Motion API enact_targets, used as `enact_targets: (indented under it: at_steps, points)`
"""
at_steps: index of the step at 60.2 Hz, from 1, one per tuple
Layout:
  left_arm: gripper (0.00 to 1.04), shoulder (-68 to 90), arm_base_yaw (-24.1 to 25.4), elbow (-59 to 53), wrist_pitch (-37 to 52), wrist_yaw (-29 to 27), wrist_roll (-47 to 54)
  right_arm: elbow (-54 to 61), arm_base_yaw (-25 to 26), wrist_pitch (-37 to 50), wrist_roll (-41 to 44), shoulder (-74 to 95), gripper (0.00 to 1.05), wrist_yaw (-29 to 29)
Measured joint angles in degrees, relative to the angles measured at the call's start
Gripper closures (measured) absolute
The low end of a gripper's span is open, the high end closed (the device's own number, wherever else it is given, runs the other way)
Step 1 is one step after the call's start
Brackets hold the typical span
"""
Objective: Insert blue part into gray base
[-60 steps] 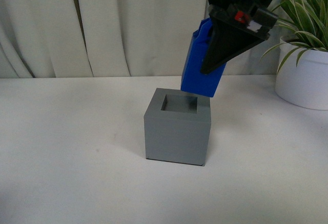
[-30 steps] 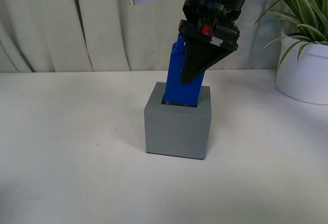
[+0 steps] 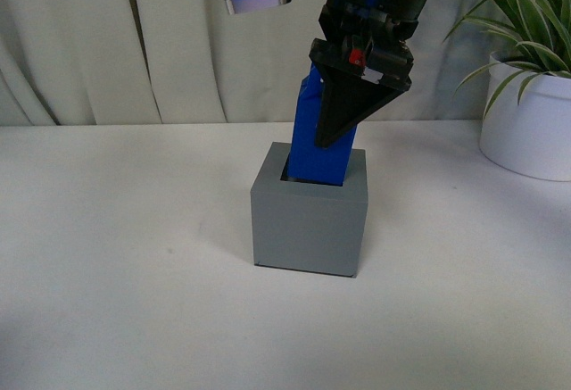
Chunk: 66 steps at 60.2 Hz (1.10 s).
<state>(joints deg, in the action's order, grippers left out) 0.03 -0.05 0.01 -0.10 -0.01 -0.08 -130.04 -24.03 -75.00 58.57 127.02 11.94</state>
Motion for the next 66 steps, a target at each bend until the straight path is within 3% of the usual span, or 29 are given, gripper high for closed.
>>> enact_targets:
  at_steps: [23,34,41,53,66]
  points:
    - [1.01,0.0,0.0,0.0,0.0,0.0,0.0,1.7,0.0,1.7,-0.8,0.2,0.58,-0.5]
    - [1.01,0.0,0.0,0.0,0.0,0.0,0.0,2.1,0.4,3.3,-1.0,0.0,0.23,0.9]
    - [1.01,0.0,0.0,0.0,0.0,0.0,0.0,4.1,1.2,5.8,-1.9,-1.7,0.07,3.7]
    - [1.01,0.0,0.0,0.0,0.0,0.0,0.0,14.2,3.3,14.5,-3.7,-11.3,0.09,9.6]
    - [1.01,0.0,0.0,0.0,0.0,0.0,0.0,34.6,7.5,33.0,-10.6,-25.8,0.09,16.6]
